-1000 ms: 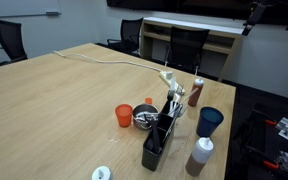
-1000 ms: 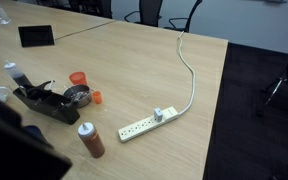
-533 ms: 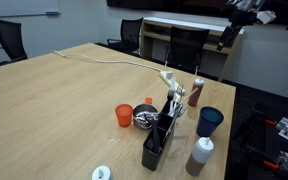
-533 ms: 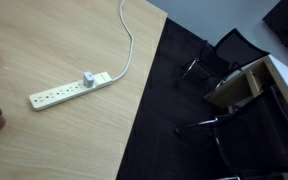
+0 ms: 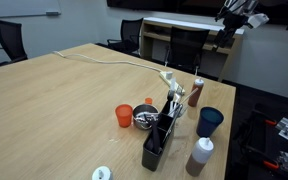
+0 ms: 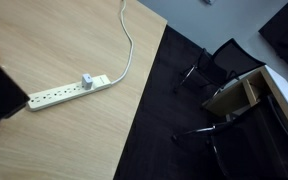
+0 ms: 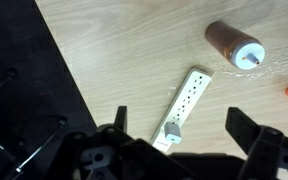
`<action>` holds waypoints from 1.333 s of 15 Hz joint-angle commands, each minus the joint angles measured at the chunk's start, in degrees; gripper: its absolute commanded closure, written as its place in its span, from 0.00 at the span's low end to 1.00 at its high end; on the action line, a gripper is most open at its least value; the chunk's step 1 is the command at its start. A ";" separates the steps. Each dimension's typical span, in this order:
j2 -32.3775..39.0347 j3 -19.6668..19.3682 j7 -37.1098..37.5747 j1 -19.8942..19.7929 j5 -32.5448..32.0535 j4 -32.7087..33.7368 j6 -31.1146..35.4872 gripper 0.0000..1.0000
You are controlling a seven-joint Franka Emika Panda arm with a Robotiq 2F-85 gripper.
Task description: Pick the sauce bottle and move it to the left on the table
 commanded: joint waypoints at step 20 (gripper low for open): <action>10.93 5.76 -4.35 6.19 13.69 -3.71 6.35 0.00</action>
